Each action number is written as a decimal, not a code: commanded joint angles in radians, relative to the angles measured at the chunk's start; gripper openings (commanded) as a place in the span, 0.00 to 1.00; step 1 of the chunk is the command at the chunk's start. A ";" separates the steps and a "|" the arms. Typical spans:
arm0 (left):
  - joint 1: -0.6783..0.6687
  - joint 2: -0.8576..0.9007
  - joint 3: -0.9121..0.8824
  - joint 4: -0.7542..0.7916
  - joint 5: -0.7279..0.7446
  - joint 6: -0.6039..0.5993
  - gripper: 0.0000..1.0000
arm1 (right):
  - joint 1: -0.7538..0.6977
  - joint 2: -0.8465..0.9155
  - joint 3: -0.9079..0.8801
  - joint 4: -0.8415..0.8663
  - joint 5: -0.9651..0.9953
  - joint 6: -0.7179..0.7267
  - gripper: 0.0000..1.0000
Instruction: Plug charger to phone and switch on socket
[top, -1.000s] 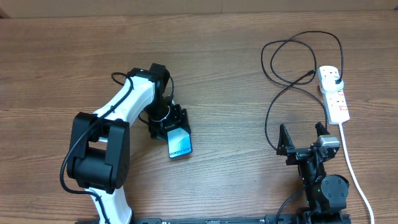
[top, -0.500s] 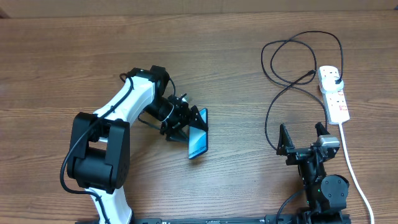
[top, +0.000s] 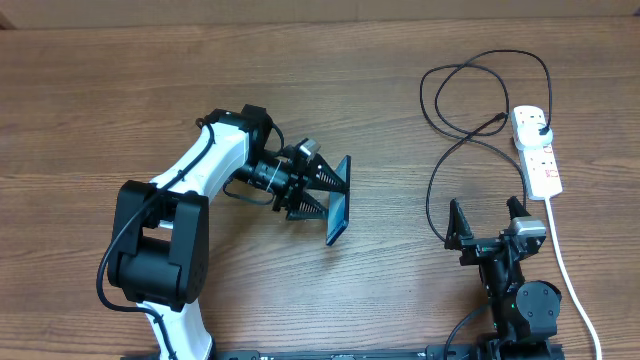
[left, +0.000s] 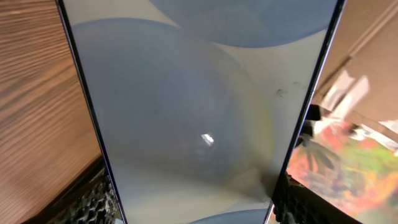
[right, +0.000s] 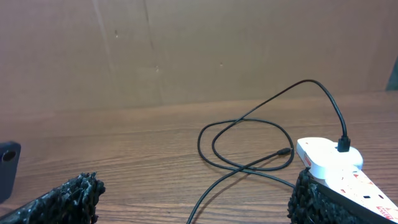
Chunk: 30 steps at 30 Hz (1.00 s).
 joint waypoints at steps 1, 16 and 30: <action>-0.006 0.003 0.026 0.015 0.127 0.029 0.59 | -0.005 -0.009 -0.010 0.007 0.000 -0.002 1.00; -0.006 0.003 0.026 0.060 0.213 0.028 0.60 | -0.002 -0.008 -0.010 0.027 -0.247 0.741 1.00; -0.006 0.003 0.026 0.124 0.282 0.018 0.60 | 0.000 -0.008 -0.006 0.087 -0.663 0.778 1.00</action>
